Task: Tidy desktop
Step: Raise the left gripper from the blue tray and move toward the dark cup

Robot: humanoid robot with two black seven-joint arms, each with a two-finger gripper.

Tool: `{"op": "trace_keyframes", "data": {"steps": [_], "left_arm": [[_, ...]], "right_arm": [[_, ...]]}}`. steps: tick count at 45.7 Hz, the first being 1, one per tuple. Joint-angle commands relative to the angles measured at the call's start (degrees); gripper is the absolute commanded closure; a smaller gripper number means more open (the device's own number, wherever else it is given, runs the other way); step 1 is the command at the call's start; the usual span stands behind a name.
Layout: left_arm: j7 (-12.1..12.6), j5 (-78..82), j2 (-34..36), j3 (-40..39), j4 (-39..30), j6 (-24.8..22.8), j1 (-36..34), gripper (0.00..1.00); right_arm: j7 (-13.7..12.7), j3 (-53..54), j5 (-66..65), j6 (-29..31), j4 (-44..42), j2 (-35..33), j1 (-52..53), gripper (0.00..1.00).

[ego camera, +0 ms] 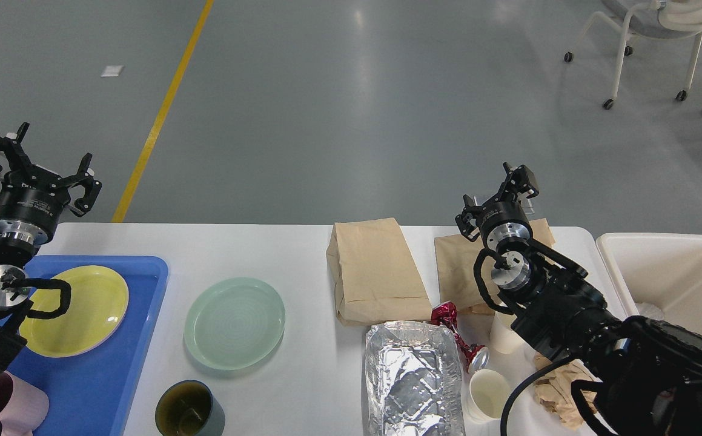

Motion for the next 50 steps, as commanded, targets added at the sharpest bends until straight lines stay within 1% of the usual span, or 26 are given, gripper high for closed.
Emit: {"op": "trace_keyframes", "data": {"steps": [1, 7, 14, 17, 19, 22, 26, 31, 35, 39, 40, 43, 47, 50], "left_arm": [[-0.18, -0.04, 0.2, -0.06, -0.03, -1.37, 1.26, 0.03], [-0.18, -0.04, 0.28, 0.56, -0.03, -1.55, 2.58, 0.03], [-0.09, -0.04, 2.04, 2.14, 0.06, -1.72, 2.67, 0.03], [-0.09, 0.4, 3.62, 4.85, 0.06, -1.72, 1.96, 0.03], [0.0, 0.66, 5.11, 8.27, 0.06, -1.9, 1.44, 0.03], [-0.18, 0.58, 7.4, 15.74, 0.06, -2.69, -0.75, 0.03], [0.0, 0.75, 9.33, 28.74, 0.14, -2.95, -4.79, 0.03], [0.0, 0.84, 11.44, 47.89, 0.14, -3.13, -12.0, 0.03], [0.0, 0.93, 11.71, 63.89, 0.23, -3.13, -17.62, 0.03], [0.08, 1.28, 11.18, 78.22, 0.14, -4.27, -22.72, 0.03], [0.08, 1.37, 11.18, 83.65, 0.14, -5.23, -24.13, 0.03], [0.08, 1.45, 11.1, 90.45, 0.23, -6.99, -25.54, 0.03], [0.26, 1.45, 10.74, 94.42, 0.14, -8.49, -27.74, 0.03], [1.92, 1.45, 10.66, 97.75, 0.14, -10.07, -28.45, 0.03]], "right_arm": [[0.0, -0.03, 0.0, 0.0, 0.0, 0.0, 0.0, 0.0], [0.0, 0.06, 0.0, 0.0, 0.0, 0.0, 0.0, 0.0], [0.0, 0.06, 0.0, 0.0, 0.0, 0.0, 0.0, 0.0], [0.0, 0.06, 0.0, 0.0, 0.0, 0.0, 0.0, 0.0], [0.0, -0.03, 0.0, 0.0, 0.0, 0.0, 0.0, 0.0], [0.0, 0.06, 0.0, 0.0, 0.0, 0.0, 0.0, 0.0], [0.0, -0.03, 0.0, 0.0, 0.0, 0.0, 0.0, 0.0], [0.0, -0.03, 0.0, 0.0, 0.0, 0.0, 0.0, 0.0], [0.0, 0.06, 0.0, 0.0, 0.0, 0.0, 0.0, 0.0], [0.0, 0.06, 0.0, 0.0, 0.08, 0.0, 0.0, 0.0], [0.0, 0.06, 0.0, 0.0, 0.0, 0.0, 0.0, 0.0], [0.0, 0.06, 0.0, 0.0, 0.08, 0.0, 0.0, 0.0], [-0.09, 0.06, 0.0, 0.0, 0.0, 0.0, 0.0, 0.0], [0.0, -0.03, 0.0, 0.0, 0.0, 0.0, 0.0, 0.0]]}}
